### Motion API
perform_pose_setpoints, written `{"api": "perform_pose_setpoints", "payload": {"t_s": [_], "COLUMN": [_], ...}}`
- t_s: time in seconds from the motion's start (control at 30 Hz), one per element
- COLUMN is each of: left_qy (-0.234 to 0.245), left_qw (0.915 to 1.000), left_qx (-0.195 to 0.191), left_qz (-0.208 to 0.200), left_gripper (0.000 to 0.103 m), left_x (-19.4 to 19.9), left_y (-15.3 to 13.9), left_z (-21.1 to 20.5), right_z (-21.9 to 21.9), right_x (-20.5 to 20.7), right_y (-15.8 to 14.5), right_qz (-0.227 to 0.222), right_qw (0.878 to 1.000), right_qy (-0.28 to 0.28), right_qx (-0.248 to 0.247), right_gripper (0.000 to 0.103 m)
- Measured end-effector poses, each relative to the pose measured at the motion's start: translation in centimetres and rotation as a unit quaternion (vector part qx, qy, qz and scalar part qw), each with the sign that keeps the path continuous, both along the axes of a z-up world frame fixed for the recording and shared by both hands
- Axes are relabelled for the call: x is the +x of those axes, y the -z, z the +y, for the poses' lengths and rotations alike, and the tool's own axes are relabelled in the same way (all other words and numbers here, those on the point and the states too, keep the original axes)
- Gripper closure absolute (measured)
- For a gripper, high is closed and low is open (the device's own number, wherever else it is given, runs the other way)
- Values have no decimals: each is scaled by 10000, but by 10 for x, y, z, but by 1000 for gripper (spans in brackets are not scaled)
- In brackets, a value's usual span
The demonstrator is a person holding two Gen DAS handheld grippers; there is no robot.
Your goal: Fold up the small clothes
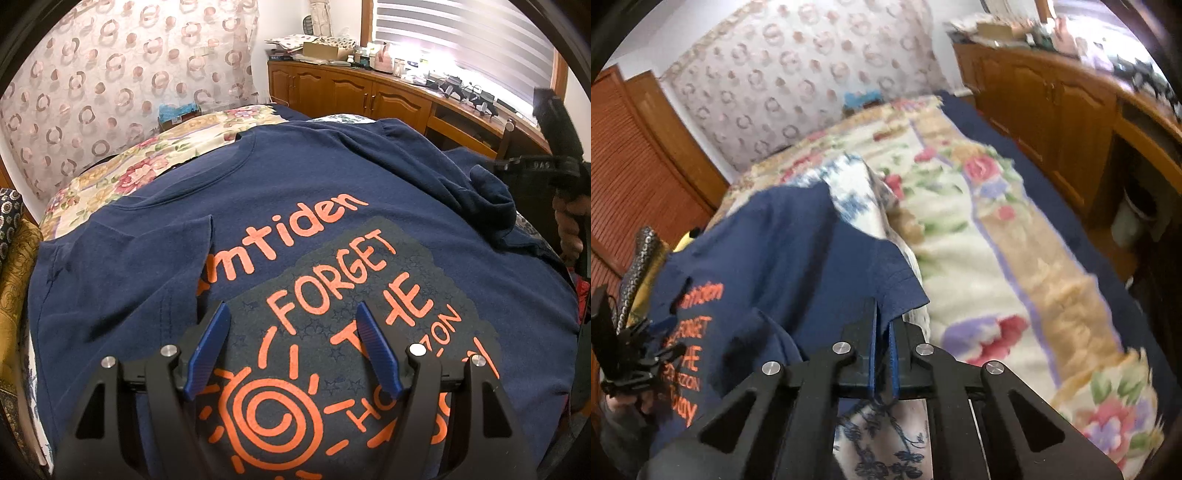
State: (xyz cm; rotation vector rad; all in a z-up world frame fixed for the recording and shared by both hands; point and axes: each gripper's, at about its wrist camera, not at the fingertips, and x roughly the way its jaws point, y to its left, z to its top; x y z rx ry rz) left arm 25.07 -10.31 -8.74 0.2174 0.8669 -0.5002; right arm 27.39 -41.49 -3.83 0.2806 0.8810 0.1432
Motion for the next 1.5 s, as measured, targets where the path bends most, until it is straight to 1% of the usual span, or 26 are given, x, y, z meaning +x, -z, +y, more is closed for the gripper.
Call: {"api": "perform_pose_setpoints", "payload": {"t_s": [0.1, 0.13, 0.2, 0.23, 0.3, 0.37, 0.43, 0.47, 0.5, 0.53, 0.57, 0.6, 0.7, 0.77, 0.83, 0.93, 1.07, 1.13, 1.2, 1.27, 1.33, 1.37, 1.4, 1.47, 1.5], "left_qy": [-42, -106, -266, -382, -541, -707, -851, -879, -922, -954, -970, -974, -935, -842, -760, -627, -522, -521, -542, -564, -610, -629, -654, -728, -780], "left_qw": [10000, 9999, 9987, 9974, 9952, 9922, 9893, 9887, 9880, 9876, 9873, 9877, 9892, 9910, 9923, 9941, 9956, 9958, 9958, 9960, 9960, 9960, 9959, 9953, 9949], "left_qx": [-46, -89, -240, -328, -446, -577, -680, -708, -742, -774, -817, -821, -761, -733, -694, -580, -491, -489, -499, -469, -415, -405, -402, -397, -388], "left_qz": [-17, -82, -354, -519, -687, -847, -972, -986, -989, -980, -952, -904, -829, -743, -689, -669, -605, -577, -534, -509, -497, -490, -485, -501, -517], "left_gripper": [31, 31, 31, 31, 31, 31, 31, 31, 31, 31, 31, 31, 31, 31, 31, 31, 31, 31, 31, 31, 31, 31, 31, 31, 31], "left_x": [-1, -2, -6, -9, -13, -19, -25, -27, -29, -30, -30, -30, -29, -25, -23, -18, -10, -9, -9, -8, -10, -10, -10, -10, -10], "left_y": [-2, -4, -14, -23, -35, -46, -54, -56, -57, -57, -56, -55, -49, -46, -43, -39, -34, -34, -32, -29, -26, -25, -25, -25, -25], "left_z": [2, 5, 14, 21, 34, 50, 66, 71, 77, 81, 85, 86, 83, 76, 63, 48, 34, 32, 33, 35, 37, 40, 42, 49, 54], "right_z": [18, 25, 49, 64, 99, 129, 159, 176, 184, 192, 195, 194, 176, 159, 140, 114, 106, 109, 116, 119, 120, 120, 119, 115, 112], "right_x": [5, 6, 12, 15, 23, 28, 37, 43, 47, 52, 57, 60, 55, 42, 25, -3, -35, -45, -52, -55, -55, -55, -55, -56, -57], "right_y": [-26, -34, -57, -67, -88, -97, -99, -97, -95, -91, -85, -80, -68, -60, -47, -27, -1, 7, 14, 20, 22, 23, 23, 23, 22], "right_qz": [-299, -385, -625, -734, -911, -941, -857, -789, -742, -688, -642, -582, -542, -536, -424, -197, 87, 149, 149, 162, 90, 73, 43, 101, 125], "right_qw": [9992, 9985, 9953, 9929, 9857, 9786, 9706, 9684, 9676, 9668, 9686, 9716, 9762, 9798, 9812, 9827, 9793, 9772, 9735, 9709, 9683, 9672, 9659, 9652, 9651], "right_qy": [-275, -386, -734, -935, -1413, -1806, -2192, -2318, -2375, -2438, -2388, -2287, -2099, -1912, -1780, -1712, -1785, -1869, -1970, -1975, -1954, -1954, -1964, -2048, -2046], "right_qx": [-39, -56, -78, -50, 82, 287, 504, 486, 421, 323, 246, 194, 55, -259, -613, -685, -951, -996, -1155, -1344, -1553, -1618, -1686, -1625, -1630], "right_gripper": [100, 100, 101, 101, 101, 101, 100, 98, 90, 86, 75, 70, 70, 70, 70, 70, 71, 71, 71, 73, 78, 82, 90, 101, 103]}}
